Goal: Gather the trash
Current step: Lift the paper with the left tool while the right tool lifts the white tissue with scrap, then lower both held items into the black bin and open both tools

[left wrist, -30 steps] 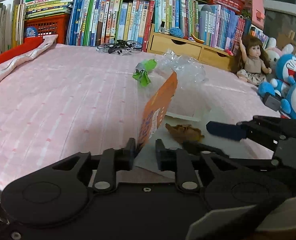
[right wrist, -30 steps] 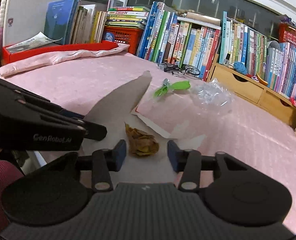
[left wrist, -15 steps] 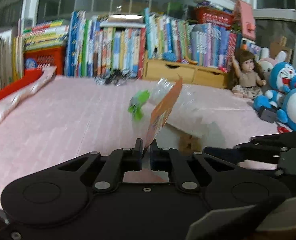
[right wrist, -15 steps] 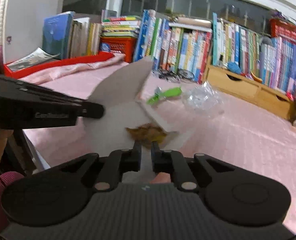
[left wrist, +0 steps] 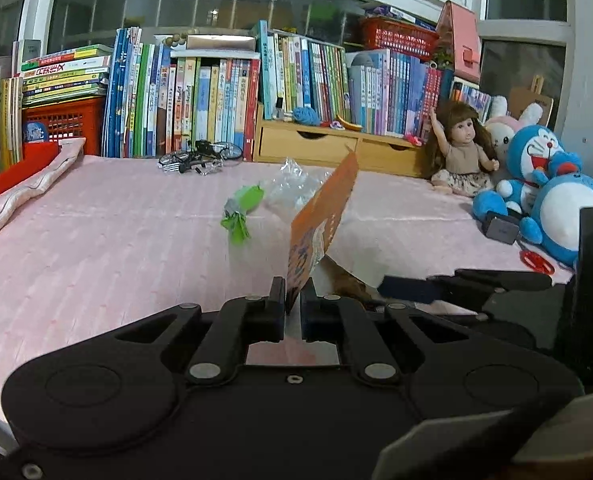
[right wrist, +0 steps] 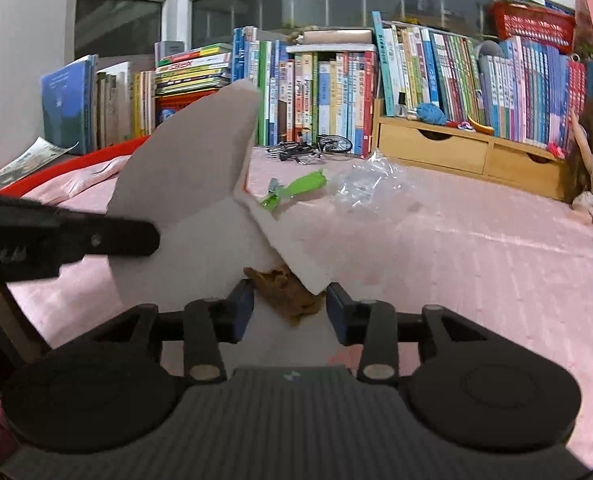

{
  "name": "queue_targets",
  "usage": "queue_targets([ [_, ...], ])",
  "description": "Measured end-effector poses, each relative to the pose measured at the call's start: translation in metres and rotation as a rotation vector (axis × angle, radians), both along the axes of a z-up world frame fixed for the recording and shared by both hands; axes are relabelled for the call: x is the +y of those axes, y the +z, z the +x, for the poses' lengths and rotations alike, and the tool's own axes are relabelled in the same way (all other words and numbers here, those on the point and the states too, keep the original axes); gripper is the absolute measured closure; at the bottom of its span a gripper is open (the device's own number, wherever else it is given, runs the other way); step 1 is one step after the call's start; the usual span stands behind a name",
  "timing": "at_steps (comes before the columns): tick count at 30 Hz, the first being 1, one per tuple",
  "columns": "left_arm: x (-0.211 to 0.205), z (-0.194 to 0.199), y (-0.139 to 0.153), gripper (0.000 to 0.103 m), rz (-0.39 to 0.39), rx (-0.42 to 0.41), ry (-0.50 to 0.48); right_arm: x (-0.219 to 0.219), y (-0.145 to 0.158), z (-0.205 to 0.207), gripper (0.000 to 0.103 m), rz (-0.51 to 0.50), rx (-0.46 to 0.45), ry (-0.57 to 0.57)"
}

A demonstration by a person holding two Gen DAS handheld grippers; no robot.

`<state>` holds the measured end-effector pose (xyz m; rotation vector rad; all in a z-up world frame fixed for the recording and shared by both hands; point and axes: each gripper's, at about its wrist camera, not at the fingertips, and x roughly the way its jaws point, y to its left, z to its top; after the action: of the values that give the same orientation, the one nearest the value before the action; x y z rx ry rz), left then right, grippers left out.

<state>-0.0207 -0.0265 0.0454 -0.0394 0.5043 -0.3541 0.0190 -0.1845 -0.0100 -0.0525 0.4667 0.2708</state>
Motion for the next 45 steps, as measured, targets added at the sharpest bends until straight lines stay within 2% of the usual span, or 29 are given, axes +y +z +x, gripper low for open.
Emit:
queue_targets([
  [1, -0.001, 0.000, -0.002, 0.097, 0.007, 0.000, 0.001, 0.001, -0.001, 0.001, 0.060, 0.004, 0.005, 0.004],
  [4, -0.001, 0.000, -0.005, 0.097, 0.019, 0.001, 0.010, 0.004, -0.003, 0.002, 0.070, -0.007, 0.004, -0.002],
  [5, 0.000, 0.000, -0.005, 0.097, 0.021, -0.001, 0.012, 0.004, -0.004, 0.001, 0.077, -0.012, 0.000, -0.009],
  [7, 0.002, 0.000, -0.006, 0.098, 0.024, -0.001, 0.026, 0.002, -0.004, -0.002, 0.081, 0.001, -0.007, -0.019],
  [10, 0.002, 0.002, -0.010, 0.098, 0.074, -0.019, 0.072, -0.002, 0.000, -0.009, 0.090, 0.031, -0.021, -0.020],
  [11, 0.002, 0.003, -0.011, 0.099, 0.079, -0.017, 0.081, -0.003, 0.001, -0.011, 0.100, 0.046, -0.021, -0.018],
  [14, 0.006, 0.006, -0.014, 0.099, 0.073, -0.001, 0.105, -0.011, 0.007, -0.020, 0.100, 0.104, -0.030, -0.010],
  [18, 0.010, 0.008, -0.017, 0.099, 0.054, 0.018, 0.094, -0.008, 0.010, -0.024, 0.097, 0.090, -0.023, 0.012],
  [20, 0.007, 0.007, -0.017, 0.099, 0.042, 0.031, 0.068, 0.001, 0.009, -0.018, 0.085, 0.059, 0.003, 0.015],
  [21, 0.006, 0.005, -0.018, 0.099, 0.039, 0.036, 0.054, 0.004, 0.008, -0.014, 0.068, 0.045, 0.013, -0.002],
  [23, 0.003, 0.002, -0.021, 0.099, 0.044, 0.044, 0.038, 0.010, 0.004, -0.001, 0.058, 0.026, 0.050, -0.044],
  [26, -0.001, -0.002, -0.028, 0.099, 0.056, 0.059, 0.030, 0.011, -0.003, 0.014, 0.056, 0.048, 0.079, -0.092],
  [29, 0.000, -0.004, -0.035, 0.099, 0.050, 0.084, 0.029, 0.009, -0.012, 0.025, 0.057, 0.072, 0.104, -0.112],
  [31, 0.002, -0.004, -0.038, 0.100, 0.052, 0.090, 0.033, 0.009, -0.016, 0.024, 0.076, 0.074, 0.102, -0.108],
  [33, 0.002, -0.004, -0.041, 0.099, 0.052, 0.093, 0.034, 0.011, -0.016, 0.017, 0.080, 0.070, 0.092, -0.084],
  [36, 0.001, 0.000, -0.046, 0.089, 0.050, 0.087, 0.043, 0.013, -0.015, 0.011, 0.082, 0.079, 0.094, -0.049],
  [37, 0.000, 0.002, -0.048, 0.081, 0.045, 0.095, 0.042, 0.013, -0.015, 0.009, 0.082, 0.082, 0.094, -0.040],
  [40, 0.000, 0.012, -0.058, 0.083, 0.020, 0.120, 0.064, 0.011, -0.014, 0.002, 0.084, 0.104, 0.100, -0.023],
  [41, 0.000, 0.013, -0.060, 0.086, 0.019, 0.121, 0.071, 0.009, -0.013, 0.000, 0.084, 0.118, 0.104, -0.012],
  [43, -0.001, 0.012, -0.059, 0.098, 0.028, 0.105, 0.097, 0.005, -0.009, -0.008, 0.084, 0.138, 0.099, -0.002],
  [45, 0.000, 0.008, -0.054, 0.102, 0.038, 0.083, 0.114, 0.001, -0.004, -0.017, 0.084, 0.147, 0.084, 0.005],
])
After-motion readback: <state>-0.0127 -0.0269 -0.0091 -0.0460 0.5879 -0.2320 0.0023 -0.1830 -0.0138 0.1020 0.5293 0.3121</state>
